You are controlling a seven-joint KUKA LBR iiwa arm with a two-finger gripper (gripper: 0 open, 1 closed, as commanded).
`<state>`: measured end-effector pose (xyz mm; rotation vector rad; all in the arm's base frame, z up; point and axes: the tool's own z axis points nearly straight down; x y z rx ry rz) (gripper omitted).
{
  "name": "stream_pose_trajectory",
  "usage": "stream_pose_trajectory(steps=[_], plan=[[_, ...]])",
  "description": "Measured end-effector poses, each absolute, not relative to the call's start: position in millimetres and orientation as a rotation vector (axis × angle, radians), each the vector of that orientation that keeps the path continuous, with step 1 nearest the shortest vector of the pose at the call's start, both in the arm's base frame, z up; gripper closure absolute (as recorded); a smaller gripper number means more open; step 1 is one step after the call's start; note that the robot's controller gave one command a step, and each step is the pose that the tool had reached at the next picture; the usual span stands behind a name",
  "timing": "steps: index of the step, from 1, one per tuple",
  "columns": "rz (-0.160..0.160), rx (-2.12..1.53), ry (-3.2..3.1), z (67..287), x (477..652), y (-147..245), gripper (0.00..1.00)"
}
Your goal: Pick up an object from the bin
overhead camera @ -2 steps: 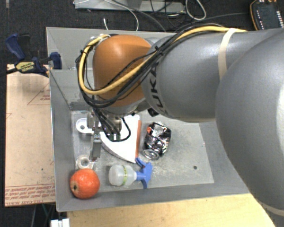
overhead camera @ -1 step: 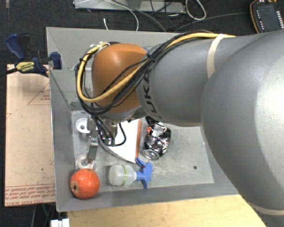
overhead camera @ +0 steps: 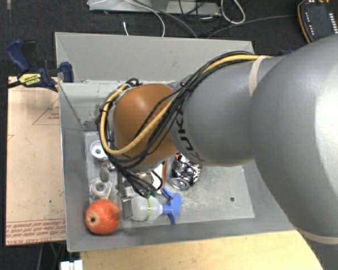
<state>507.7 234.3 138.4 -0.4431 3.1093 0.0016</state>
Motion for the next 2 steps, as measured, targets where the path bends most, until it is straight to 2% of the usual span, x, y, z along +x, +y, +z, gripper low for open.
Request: stream_pose_trajectory(steps=[1, 2], plan=[[-0.001, -0.378, 3.131, 143.3, 502.4, 232.0, 0.00], [0.000, -0.118, 3.146, 186.2, 539.8, 227.3, 0.00]])
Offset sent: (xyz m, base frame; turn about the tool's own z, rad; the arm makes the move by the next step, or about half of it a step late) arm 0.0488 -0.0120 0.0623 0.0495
